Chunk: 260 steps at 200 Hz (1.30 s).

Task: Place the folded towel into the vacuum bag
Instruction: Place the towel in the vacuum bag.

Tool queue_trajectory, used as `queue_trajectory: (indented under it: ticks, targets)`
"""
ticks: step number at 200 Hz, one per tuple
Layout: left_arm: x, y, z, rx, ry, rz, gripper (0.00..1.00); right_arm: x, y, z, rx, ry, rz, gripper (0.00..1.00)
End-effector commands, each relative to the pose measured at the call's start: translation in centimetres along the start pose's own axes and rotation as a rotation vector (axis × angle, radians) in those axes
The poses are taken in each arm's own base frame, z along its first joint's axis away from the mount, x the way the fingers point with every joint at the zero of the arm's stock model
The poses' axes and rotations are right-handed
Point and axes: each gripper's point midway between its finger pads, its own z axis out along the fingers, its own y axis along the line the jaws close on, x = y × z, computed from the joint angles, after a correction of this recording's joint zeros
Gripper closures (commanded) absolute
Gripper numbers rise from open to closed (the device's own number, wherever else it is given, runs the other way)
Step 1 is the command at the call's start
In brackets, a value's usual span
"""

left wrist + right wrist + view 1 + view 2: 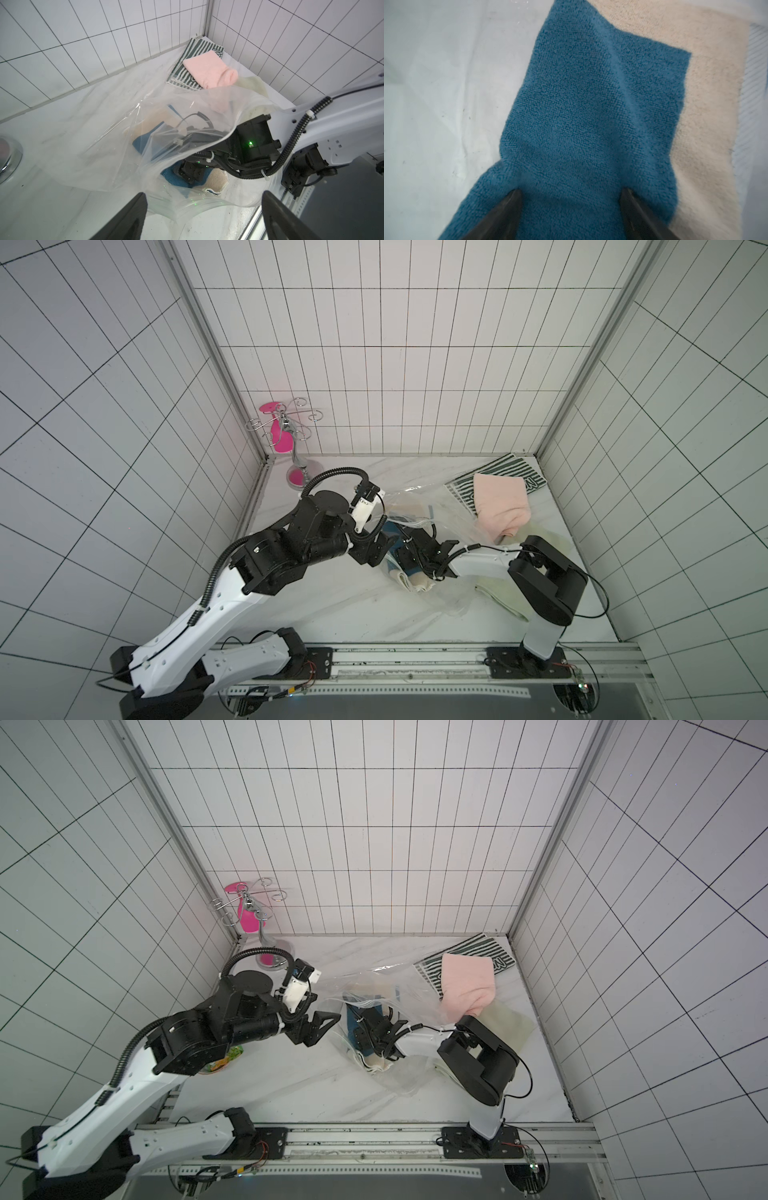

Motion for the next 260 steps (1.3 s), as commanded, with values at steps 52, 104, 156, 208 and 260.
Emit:
queue_trajectory:
  ticks: [52, 104, 156, 208, 260]
  targets:
    - [5.9, 3.7, 5.0, -0.189, 0.242, -0.005, 0.43, 2.1, 0.5, 1.0, 0.001, 0.074, 0.029, 0.23]
    - [2.6, 6.3, 1.4, -0.299, 0.147, -0.139, 0.34, 1.7, 0.1, 2.7, 0.037, 0.028, 0.058, 0.23]
    - [3.8, 8.1, 0.9, -0.314, 0.155, -0.192, 0.27, 0.4, 0.7, 5.2, 0.032, -0.03, 0.031, 0.23]
    - [5.1, 9.8, 5.2, -0.323, 0.164, -0.192, 0.4, 0.9, 1.0, 5.5, 0.015, -0.014, 0.033, 0.23]
    - [4.4, 10.3, 5.7, -0.348, 0.177, -0.195, 0.98, 1.1, 0.2, 6.4, 0.059, -0.009, 0.05, 0.23]
